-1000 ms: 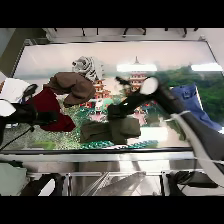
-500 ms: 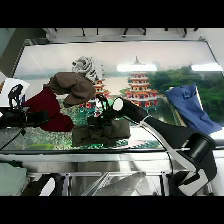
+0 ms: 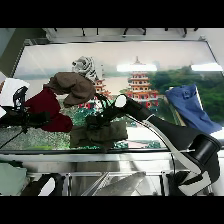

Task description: Fold the shirts.

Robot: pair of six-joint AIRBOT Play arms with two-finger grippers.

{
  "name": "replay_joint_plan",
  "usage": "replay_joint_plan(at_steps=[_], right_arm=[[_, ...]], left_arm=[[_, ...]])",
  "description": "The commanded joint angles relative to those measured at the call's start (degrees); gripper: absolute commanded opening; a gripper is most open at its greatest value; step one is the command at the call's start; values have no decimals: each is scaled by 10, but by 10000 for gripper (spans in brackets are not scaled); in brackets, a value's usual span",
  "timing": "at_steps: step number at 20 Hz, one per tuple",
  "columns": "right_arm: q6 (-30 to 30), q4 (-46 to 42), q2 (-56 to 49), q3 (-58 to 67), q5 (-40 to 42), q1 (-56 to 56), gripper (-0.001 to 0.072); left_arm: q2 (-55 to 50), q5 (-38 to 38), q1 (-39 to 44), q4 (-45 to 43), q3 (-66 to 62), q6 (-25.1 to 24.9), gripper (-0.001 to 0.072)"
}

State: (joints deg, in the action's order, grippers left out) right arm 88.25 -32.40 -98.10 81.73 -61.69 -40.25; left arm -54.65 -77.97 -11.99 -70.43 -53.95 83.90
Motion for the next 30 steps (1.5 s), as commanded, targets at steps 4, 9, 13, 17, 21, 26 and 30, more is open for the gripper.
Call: replay_joint_plan(at_steps=[4, 9, 13, 17, 21, 26, 30], right_arm=[[-67, 89, -11, 0, -18, 6, 712], [-103, 115, 11, 0, -62, 94, 710], [-85, -55, 75, -41, -161, 206, 700], [-86, -120, 178, -197, -113, 328, 701], [-123, -109, 147, -285, -64, 354, 701], [-207, 32, 51, -288, -30, 314, 701], [-264, 137, 21, -288, -22, 259, 701]], left_arm=[[-1, 0, -1, 0, 0, -1, 17], [-1, -5, -1, 0, 0, -1, 17], [-1, -12, -1, 0, 0, -1, 17], [-1, -15, -1, 2, 0, -1, 17], [-1, -17, -1, 31, 0, -1, 17], [-1, -18, -1, 89, 0, 0, 17], [-1, -20, -1, 90, 0, 1, 17]])
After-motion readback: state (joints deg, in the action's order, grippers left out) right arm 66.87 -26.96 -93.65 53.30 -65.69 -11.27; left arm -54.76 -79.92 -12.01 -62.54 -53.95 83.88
